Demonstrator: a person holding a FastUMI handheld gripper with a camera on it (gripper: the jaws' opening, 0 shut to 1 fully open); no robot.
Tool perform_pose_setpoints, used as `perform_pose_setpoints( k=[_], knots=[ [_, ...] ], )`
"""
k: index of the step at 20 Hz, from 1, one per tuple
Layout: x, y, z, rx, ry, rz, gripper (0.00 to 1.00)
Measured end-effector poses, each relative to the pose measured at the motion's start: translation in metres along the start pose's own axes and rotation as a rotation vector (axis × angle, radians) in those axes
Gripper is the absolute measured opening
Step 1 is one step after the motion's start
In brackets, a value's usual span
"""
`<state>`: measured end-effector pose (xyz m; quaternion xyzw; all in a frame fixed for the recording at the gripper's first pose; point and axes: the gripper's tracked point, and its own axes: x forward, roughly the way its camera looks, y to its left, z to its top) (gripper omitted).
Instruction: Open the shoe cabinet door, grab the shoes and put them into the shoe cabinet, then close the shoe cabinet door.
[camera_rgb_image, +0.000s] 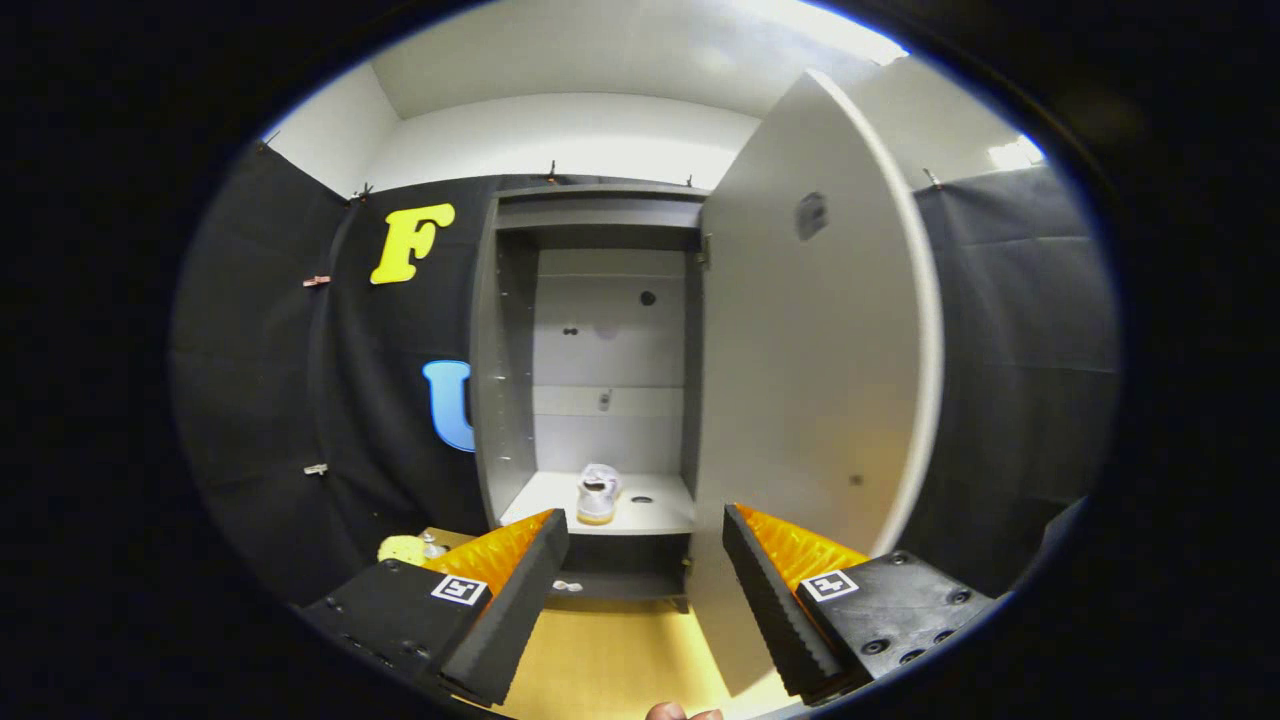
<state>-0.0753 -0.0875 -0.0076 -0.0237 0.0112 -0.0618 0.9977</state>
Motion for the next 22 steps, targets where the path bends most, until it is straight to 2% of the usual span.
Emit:
perform_pose_setpoints(
  k=[4,8,14,22],
  knots=[
    [-0.032,-0.076,0.001,0.023,0.023,-0.165,0.98],
    [-0.041,-0.145,-0.010,0.023,0.040,-0.298,0.98],
    [-0.005,-0.197,-0.036,0.045,0.078,-0.343,0.98],
    [0.011,-0.190,-0.049,0.029,0.105,-0.299,0.97]
  ],
)
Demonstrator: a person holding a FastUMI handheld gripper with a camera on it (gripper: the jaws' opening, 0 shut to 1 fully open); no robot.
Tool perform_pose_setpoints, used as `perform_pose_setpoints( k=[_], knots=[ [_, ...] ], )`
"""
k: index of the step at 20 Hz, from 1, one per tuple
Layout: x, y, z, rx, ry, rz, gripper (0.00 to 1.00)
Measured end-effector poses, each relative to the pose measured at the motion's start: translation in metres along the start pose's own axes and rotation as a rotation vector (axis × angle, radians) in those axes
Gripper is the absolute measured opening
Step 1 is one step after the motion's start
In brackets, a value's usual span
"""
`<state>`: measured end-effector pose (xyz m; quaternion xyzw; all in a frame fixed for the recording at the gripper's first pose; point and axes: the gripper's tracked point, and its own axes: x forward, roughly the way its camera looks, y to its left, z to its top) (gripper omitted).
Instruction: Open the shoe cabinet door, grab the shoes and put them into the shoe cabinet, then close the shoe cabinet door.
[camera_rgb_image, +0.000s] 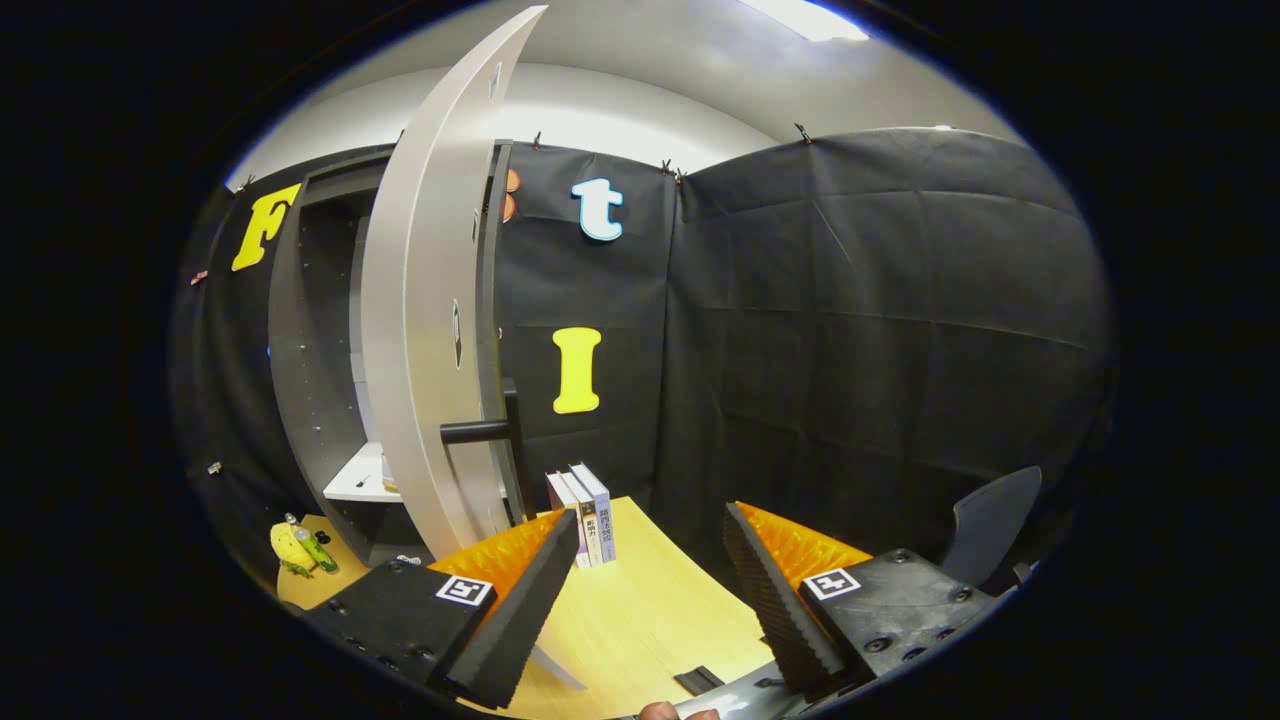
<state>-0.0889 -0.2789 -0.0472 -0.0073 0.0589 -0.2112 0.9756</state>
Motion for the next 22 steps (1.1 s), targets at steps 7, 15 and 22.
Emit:
perform_pose_setpoints(
  k=[7,15,22],
  knots=[
    [-0.023,0.041,-0.010,0.064,0.037,0.082,0.97],
    [-0.042,0.119,-0.016,0.087,0.062,0.260,0.98],
    [-0.046,0.206,-0.017,0.111,0.081,0.426,0.98]
  ],
)
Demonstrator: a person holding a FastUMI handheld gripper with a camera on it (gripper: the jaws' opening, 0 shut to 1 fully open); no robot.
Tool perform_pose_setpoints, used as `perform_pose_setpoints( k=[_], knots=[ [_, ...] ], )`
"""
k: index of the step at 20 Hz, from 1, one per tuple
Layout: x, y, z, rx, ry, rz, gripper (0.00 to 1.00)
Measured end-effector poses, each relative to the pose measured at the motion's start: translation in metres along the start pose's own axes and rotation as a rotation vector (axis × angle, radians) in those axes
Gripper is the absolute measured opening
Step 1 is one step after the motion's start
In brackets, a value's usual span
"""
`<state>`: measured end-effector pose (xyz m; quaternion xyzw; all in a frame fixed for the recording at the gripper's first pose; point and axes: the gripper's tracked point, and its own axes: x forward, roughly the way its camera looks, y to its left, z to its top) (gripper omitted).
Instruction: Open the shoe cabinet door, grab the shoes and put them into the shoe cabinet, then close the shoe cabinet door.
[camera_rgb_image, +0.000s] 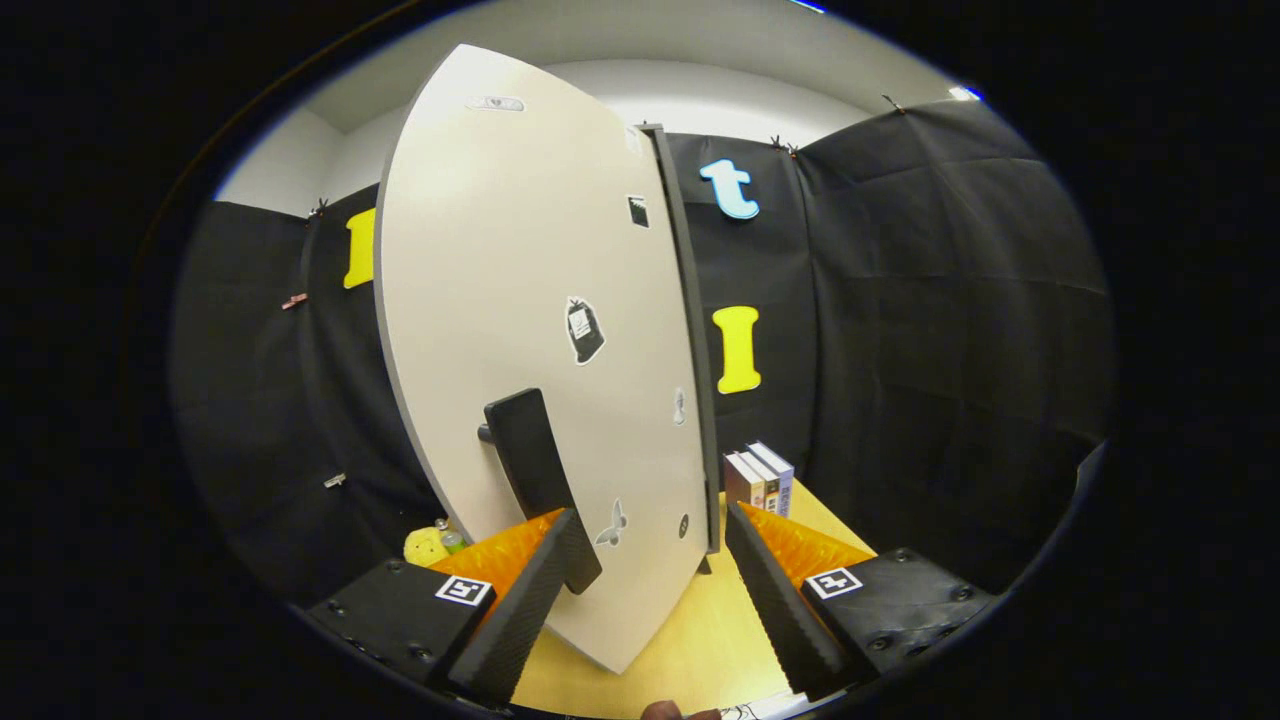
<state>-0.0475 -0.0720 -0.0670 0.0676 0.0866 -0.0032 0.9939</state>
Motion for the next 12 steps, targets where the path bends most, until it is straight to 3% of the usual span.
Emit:
perform_pose_setpoints(
  k=[12],
  knots=[
    [0.015,0.023,0.018,-0.006,-0.043,0.022,0.98]
  ],
)
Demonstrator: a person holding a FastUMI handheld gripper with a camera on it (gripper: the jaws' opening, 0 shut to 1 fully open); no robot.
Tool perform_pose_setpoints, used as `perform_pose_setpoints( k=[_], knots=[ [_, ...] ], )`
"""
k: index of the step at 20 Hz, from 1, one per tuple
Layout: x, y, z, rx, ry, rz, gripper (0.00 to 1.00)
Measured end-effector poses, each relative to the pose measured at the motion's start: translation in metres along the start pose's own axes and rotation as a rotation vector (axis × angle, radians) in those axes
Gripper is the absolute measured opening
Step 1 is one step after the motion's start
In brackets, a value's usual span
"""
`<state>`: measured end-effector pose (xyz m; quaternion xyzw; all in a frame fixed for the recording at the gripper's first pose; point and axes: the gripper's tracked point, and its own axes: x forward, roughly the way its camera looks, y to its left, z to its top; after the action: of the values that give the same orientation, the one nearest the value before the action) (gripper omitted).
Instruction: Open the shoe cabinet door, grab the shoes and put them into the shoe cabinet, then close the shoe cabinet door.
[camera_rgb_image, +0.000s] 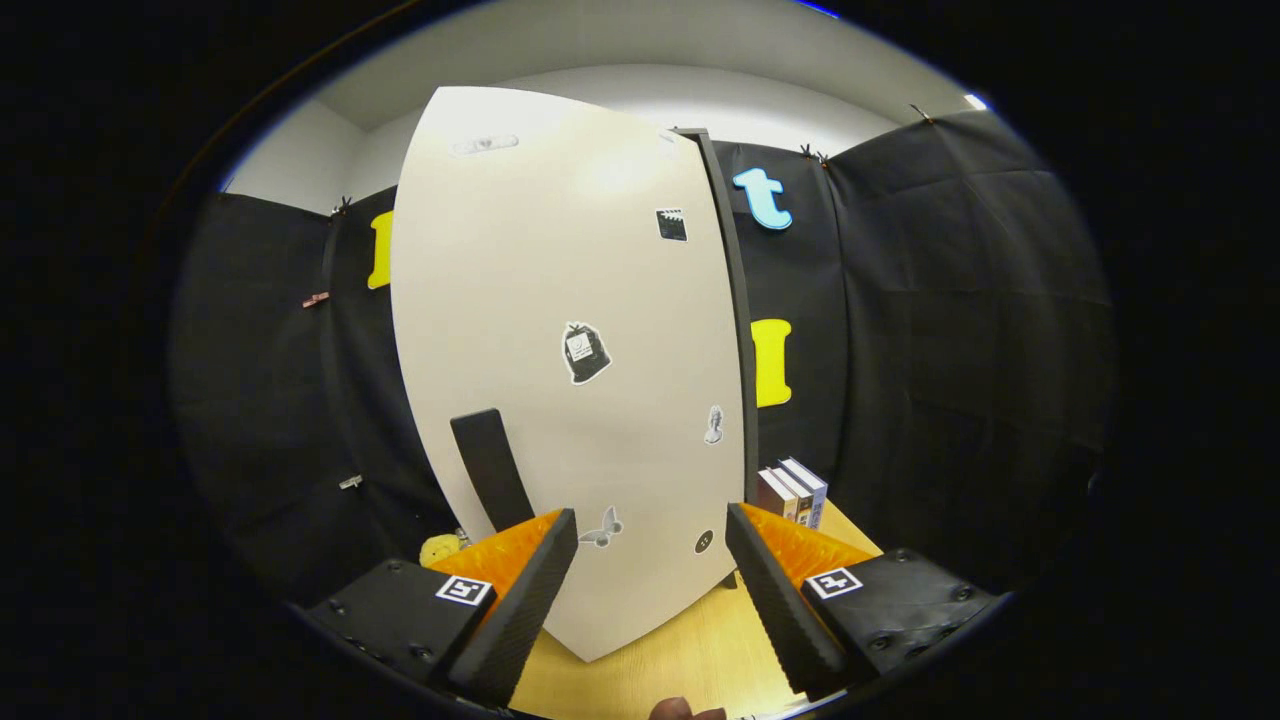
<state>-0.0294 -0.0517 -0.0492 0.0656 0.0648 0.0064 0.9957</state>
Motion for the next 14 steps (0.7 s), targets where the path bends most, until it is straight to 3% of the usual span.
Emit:
perform_pose_setpoints(
  k=[14],
  knots=[
    [-0.005,0.011,0.015,-0.052,-0.057,0.017,0.98]
  ],
)
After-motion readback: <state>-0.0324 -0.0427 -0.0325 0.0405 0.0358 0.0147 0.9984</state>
